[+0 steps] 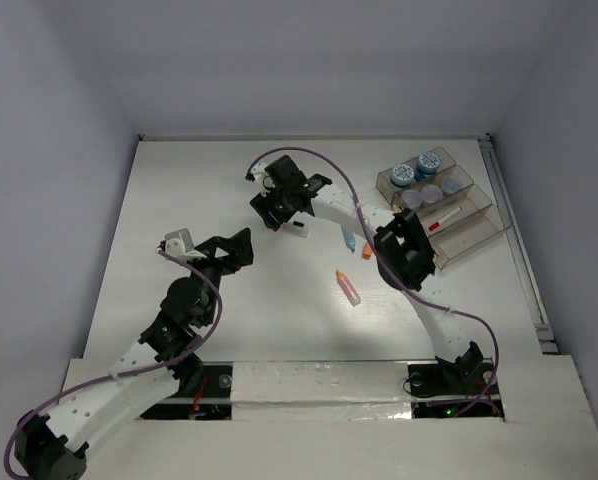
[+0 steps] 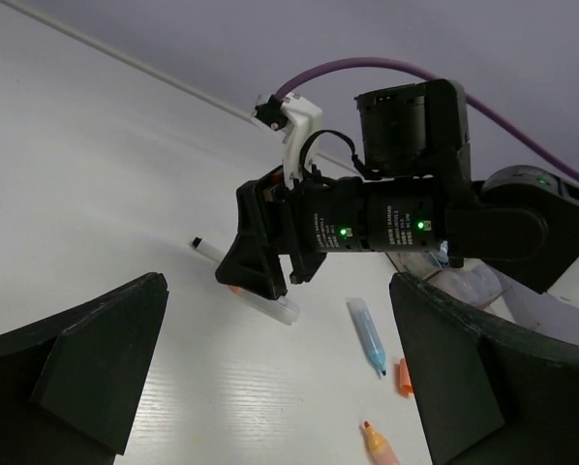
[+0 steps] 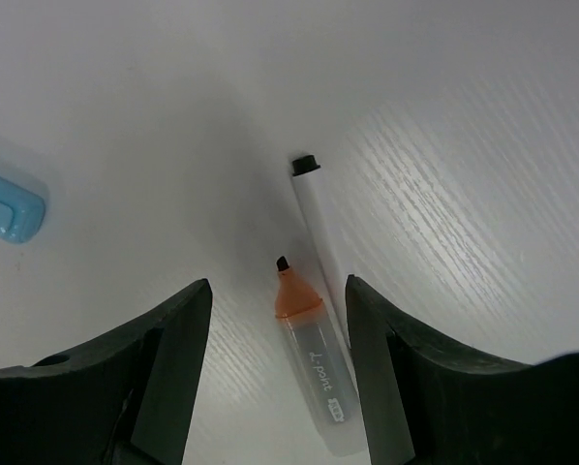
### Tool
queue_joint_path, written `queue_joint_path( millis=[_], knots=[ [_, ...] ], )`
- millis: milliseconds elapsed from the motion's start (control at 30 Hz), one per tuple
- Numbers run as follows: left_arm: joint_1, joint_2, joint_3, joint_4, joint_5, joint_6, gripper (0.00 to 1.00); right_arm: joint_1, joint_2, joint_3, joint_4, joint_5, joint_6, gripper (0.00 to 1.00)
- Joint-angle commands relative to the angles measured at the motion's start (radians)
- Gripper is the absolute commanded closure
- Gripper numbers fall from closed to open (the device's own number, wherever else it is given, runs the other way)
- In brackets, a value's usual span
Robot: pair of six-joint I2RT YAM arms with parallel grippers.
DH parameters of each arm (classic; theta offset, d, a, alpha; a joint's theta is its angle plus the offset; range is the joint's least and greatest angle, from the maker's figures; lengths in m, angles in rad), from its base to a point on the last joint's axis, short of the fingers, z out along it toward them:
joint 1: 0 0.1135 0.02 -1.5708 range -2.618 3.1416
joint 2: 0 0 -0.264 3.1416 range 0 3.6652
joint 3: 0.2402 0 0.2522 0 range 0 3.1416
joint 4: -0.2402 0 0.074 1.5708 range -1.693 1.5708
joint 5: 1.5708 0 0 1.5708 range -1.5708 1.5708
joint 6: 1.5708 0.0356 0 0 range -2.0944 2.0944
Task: Sort the stationery into containers
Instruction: Pick up the pen from the center of the board.
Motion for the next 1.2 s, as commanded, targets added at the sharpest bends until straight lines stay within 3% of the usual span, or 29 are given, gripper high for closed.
queue_joint_path(
  millis=[0,467,633,800,1000,1167],
  knots=[
    [0.004,-0.021,-0.007,0.037,0.009,0.003,0.01,-0.012,0.01,0.069,-0.006,0.061,-0.012,0.37],
    [0.004,-0.013,0.0,0.035,0.024,0.014,0.01,-0.002,0.158,0.16,-0.003,0.126,0.023,0.42],
    [0.004,-0.012,0.0,0.035,0.026,0.017,0.01,-0.002,0.167,0.147,0.029,0.23,0.04,0.54],
    [0.004,-0.013,0.002,0.034,0.027,0.018,0.01,-0.002,0.17,0.131,0.039,0.285,0.045,0.58],
    [0.004,-0.015,0.0,0.034,0.026,0.02,0.01,-0.065,0.132,0.053,0.069,0.252,0.065,0.72],
    [0.004,-0.009,0.004,0.034,0.027,0.02,0.01,-0.154,0.077,-0.069,0.137,0.197,0.078,0.95]
  ],
)
